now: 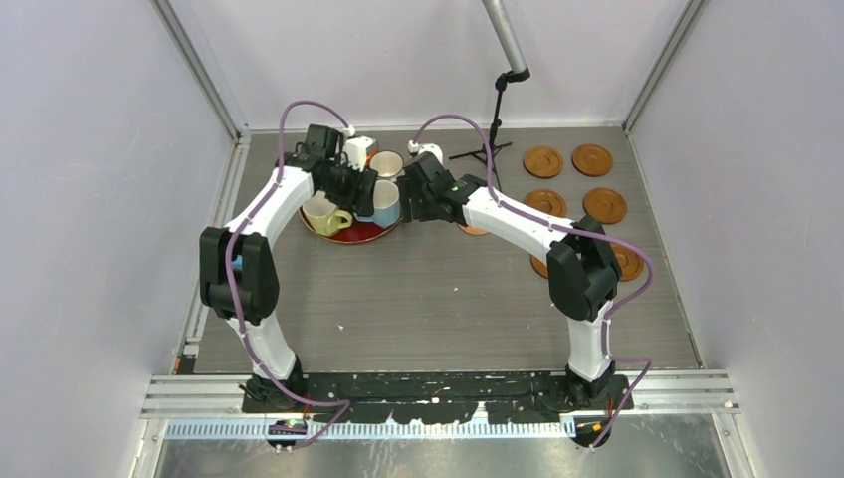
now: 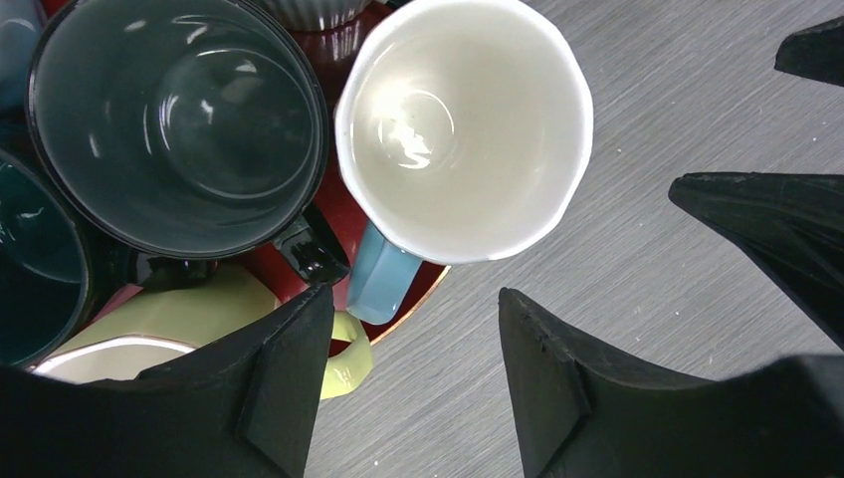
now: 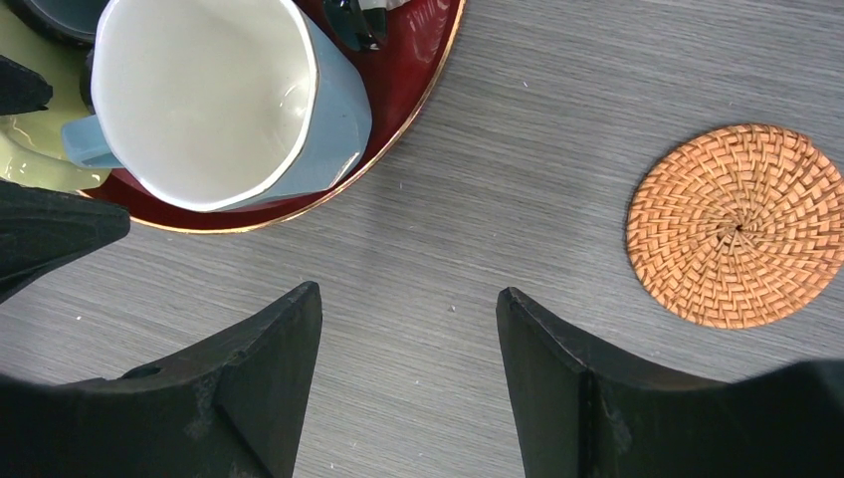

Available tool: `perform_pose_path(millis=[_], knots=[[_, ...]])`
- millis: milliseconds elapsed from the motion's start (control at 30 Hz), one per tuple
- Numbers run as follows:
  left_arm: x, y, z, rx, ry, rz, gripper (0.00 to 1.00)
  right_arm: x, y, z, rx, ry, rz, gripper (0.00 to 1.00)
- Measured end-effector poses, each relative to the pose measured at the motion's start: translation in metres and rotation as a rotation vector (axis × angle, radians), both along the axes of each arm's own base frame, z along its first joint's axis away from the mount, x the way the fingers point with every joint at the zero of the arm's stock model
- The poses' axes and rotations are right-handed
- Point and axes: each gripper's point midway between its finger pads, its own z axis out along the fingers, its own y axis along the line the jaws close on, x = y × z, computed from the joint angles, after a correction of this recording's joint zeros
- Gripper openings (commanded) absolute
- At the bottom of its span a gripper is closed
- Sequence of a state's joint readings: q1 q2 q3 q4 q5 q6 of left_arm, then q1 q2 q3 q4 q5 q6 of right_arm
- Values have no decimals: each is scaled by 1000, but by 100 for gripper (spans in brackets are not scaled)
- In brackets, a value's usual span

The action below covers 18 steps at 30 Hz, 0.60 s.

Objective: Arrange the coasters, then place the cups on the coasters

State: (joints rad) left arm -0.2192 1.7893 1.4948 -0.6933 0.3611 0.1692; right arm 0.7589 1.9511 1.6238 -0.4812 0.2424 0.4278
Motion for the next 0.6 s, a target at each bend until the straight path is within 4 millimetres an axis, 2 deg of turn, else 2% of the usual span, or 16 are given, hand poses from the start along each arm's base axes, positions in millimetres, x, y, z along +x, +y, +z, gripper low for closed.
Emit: perform_pose_path(millis=[367, 600], knots=[[-14, -10, -11, 6, 40, -26, 63, 3, -3, 0, -2, -4, -3, 69], [-18, -15, -12, 2, 45, -37, 63, 6, -7, -1, -10, -5, -9, 69]])
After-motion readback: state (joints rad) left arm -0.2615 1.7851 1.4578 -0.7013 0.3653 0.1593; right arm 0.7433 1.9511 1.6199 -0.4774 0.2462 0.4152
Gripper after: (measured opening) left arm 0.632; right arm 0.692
